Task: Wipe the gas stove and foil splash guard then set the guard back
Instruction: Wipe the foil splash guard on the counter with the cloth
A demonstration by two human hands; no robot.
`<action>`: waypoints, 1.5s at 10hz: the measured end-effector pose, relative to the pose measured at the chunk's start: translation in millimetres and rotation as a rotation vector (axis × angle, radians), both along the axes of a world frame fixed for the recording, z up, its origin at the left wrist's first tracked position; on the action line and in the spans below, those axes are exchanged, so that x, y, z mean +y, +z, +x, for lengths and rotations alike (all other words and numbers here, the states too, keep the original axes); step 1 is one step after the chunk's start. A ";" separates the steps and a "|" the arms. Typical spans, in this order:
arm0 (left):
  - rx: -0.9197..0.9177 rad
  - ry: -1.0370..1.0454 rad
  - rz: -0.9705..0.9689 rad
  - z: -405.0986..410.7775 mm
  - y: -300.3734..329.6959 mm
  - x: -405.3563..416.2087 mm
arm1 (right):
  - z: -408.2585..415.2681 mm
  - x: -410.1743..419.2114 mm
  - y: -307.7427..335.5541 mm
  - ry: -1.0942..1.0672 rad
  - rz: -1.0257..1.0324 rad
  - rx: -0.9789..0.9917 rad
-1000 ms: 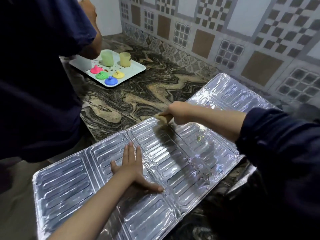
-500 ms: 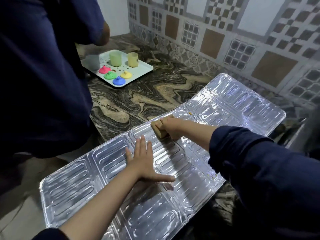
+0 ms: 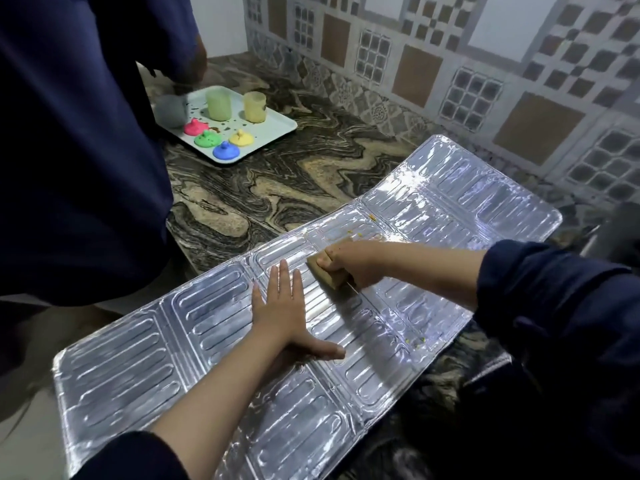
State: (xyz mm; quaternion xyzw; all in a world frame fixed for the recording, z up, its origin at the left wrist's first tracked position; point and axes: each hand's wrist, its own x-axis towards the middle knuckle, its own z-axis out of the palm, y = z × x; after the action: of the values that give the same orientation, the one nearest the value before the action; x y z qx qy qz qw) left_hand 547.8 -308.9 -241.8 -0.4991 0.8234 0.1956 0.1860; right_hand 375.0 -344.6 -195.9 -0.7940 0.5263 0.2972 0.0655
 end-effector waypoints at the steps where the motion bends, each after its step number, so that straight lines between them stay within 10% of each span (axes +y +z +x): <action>1: -0.009 -0.001 0.001 -0.3 -0.5 -0.9 | -15.6 32.0 12.1 -0.006 0.094 -0.085; 5: 0.000 -0.014 -0.014 -3.7 -1.5 -1.1 | -60.0 99.4 19.7 0.233 0.554 0.001; 9: -0.009 -0.022 0.029 -2.9 3.6 -1.6 | -57.3 96.7 43.2 -0.352 0.762 0.064; 12: -0.075 -0.015 0.062 24.9 7.1 4.0 | -41.0 22.8 104.9 -0.394 0.274 -0.172; 15: -0.087 -0.025 0.084 50.3 4.3 15.5 | 8.0 -27.1 21.9 -0.134 -0.236 -0.248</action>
State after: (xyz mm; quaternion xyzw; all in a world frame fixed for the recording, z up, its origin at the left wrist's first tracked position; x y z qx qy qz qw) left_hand 598.0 -293.4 -237.4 -0.4886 0.8118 0.2057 0.2450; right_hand 383.1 -371.6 -174.0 -0.7898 0.5972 0.1284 0.0559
